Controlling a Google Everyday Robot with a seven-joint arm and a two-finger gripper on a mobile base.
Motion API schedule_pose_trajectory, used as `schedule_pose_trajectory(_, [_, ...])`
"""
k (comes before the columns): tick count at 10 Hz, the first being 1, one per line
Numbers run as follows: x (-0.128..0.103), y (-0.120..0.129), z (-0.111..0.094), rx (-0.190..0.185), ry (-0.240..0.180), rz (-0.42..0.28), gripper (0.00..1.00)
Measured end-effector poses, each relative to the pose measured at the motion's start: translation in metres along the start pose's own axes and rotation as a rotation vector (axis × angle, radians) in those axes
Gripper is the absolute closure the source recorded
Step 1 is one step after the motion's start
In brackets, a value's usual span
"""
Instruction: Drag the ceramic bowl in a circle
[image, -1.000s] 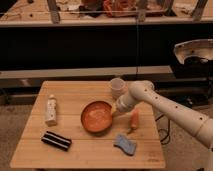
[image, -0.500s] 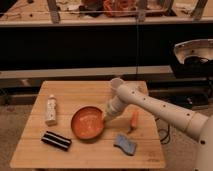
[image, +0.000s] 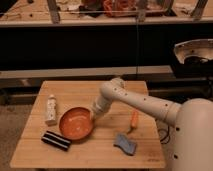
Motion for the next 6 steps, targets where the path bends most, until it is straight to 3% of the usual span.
schedule_pose_trajectory(1, [0.019,-0.005,-0.006,-0.012,0.003,-0.025,1.00])
schedule_pose_trajectory(3, [0.034,-0.006,-0.013,-0.014,0.011,-0.034,1.00])
schedule_pose_trajectory(6, [0.056,0.019,-0.034,-0.011,0.044,-0.001,1.00])
